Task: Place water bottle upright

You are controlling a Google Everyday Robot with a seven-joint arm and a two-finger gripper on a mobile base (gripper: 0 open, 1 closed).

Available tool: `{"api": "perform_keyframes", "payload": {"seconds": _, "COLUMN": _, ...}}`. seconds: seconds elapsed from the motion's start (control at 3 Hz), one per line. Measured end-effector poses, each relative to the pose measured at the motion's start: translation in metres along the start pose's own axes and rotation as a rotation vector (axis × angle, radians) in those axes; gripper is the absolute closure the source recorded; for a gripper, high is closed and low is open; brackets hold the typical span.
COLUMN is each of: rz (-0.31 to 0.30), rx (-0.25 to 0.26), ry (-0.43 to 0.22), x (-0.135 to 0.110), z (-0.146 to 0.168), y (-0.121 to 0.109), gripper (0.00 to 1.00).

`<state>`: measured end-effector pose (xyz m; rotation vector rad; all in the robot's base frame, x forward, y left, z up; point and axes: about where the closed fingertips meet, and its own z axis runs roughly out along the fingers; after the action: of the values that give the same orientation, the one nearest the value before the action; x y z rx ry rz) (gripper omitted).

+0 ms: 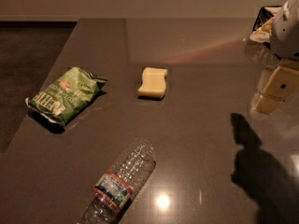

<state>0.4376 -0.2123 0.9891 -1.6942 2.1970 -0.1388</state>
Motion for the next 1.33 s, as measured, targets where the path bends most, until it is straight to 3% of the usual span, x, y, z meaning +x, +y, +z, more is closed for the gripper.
{"api": "perform_keyframes", "payload": {"seconds": 0.33, "rz": -0.001, "rx": 0.002, "ry": -0.001, "x": 0.0, "z": 0.0, "y": 0.0, "gripper": 0.0}}
{"api": "perform_keyframes", "payload": {"seconds": 0.67, "rz": -0.041, "rx": -0.017, "ry": -0.018, "x": -0.009, "z": 0.008, "y": -0.001, "gripper": 0.0}}
{"api": "perform_keyframes", "payload": {"seconds": 1.0, "rz": -0.106, "rx": -0.068, "ry": -0.035, "x": -0.026, "z": 0.026, "y": 0.004, "gripper": 0.0}}
{"api": "perform_keyframes", "payload": {"seconds": 1.33, "rz": -0.22, "rx": -0.163, "ry": -0.086, "x": -0.051, "z": 0.045, "y": 0.02, "gripper": 0.0}}
